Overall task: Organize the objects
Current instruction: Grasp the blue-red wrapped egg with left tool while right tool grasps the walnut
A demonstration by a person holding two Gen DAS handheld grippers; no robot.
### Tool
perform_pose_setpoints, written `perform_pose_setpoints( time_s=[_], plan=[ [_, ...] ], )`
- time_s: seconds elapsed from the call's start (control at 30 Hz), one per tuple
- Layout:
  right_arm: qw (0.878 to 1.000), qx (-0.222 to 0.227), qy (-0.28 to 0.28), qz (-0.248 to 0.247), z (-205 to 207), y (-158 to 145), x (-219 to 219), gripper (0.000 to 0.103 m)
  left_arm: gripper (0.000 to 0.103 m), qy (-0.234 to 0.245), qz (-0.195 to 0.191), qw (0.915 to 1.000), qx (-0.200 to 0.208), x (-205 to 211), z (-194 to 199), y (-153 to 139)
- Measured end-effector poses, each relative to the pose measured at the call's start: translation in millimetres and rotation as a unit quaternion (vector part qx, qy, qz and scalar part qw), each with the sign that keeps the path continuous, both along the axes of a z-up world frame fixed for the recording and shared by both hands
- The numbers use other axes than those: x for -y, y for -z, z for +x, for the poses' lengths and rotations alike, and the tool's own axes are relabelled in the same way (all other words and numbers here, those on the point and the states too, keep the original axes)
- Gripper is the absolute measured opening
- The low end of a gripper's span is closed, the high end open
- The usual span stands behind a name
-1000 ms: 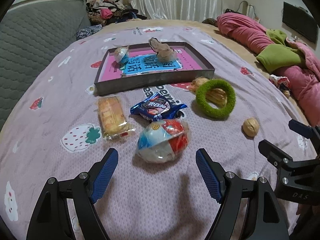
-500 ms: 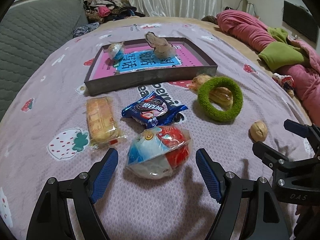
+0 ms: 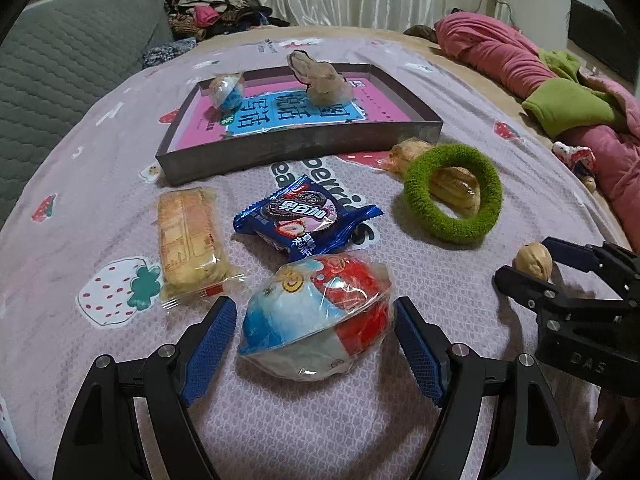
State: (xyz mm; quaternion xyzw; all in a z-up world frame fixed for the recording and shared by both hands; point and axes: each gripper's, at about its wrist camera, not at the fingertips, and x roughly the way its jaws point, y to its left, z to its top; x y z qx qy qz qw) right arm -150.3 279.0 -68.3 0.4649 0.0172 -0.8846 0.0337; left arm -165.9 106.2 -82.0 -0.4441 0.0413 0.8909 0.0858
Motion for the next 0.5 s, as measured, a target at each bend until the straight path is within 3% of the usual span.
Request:
perform_pose_setpoints(
  time_s=[0.1,0.27,0.5],
  plan=[
    [1.0,0.006,0.001,-0.01,-2.0,3.3,-2.0,0.06,0.081,-0.003,0.001,1.0,-0.001,-0.1,-1.3,0.8],
    [1.0,0.006,0.003,-0.024,-2.3,1.5,-7.2,0.036,0.081,-0.004,0.023,0.9997,0.002,2.6,-5.1,1.4],
    [1.0,0.004,-0.008,-0.01,1.1,1.1,-2.1,0.033,0.078,-0.003,0.049,0.9987,0.012,5.4,-6.9,4.6]
  ],
)
